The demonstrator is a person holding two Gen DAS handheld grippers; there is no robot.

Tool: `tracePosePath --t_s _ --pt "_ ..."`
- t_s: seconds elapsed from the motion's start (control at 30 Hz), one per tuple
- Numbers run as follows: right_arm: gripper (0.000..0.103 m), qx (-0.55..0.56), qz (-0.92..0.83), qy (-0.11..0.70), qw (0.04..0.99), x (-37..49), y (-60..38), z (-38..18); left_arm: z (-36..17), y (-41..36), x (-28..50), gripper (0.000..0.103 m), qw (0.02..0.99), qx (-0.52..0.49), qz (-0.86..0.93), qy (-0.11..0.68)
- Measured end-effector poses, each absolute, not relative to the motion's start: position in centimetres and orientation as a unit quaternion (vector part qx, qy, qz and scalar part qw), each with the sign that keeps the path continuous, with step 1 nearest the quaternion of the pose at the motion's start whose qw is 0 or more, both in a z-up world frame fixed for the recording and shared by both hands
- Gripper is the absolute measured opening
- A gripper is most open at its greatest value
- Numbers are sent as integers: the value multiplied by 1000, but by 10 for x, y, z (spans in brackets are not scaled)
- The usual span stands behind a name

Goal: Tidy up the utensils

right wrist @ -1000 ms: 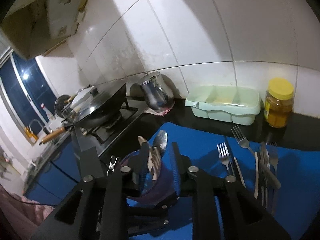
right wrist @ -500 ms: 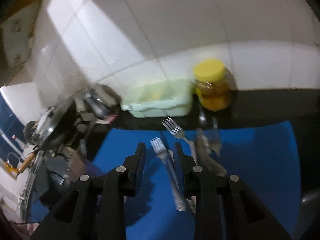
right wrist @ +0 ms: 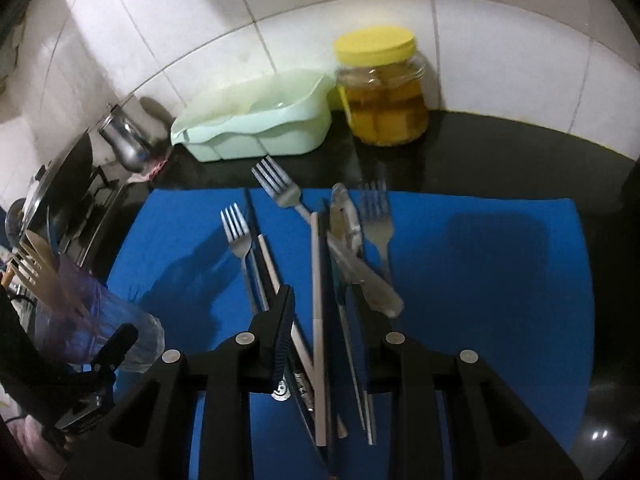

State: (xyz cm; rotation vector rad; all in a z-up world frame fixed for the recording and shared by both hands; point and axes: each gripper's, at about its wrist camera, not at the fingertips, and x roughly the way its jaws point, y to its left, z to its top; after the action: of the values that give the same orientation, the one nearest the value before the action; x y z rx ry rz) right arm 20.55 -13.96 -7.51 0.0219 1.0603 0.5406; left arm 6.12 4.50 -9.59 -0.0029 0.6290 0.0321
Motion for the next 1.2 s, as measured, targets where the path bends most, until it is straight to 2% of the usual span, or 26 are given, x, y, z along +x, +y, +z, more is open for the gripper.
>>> tracePosePath --t_s 0.43,0.53,0.6,0.63,1.2 --pt "26 -117 246 515 813 221 -93 -99 -96 45 62 85 951 -2 16 310" --pt "22 -128 238 510 816 225 -90 -101 -96 45 62 85 951 -2 16 310" --pt "13 -138 231 508 818 225 -90 -101 -96 45 62 85 951 -2 16 310" --pt "12 -139 229 508 819 226 -90 -101 -96 45 62 85 951 -2 16 310" --pt "11 21 293 530 796 206 -135 -85 -97 43 62 85 950 -1 16 311"
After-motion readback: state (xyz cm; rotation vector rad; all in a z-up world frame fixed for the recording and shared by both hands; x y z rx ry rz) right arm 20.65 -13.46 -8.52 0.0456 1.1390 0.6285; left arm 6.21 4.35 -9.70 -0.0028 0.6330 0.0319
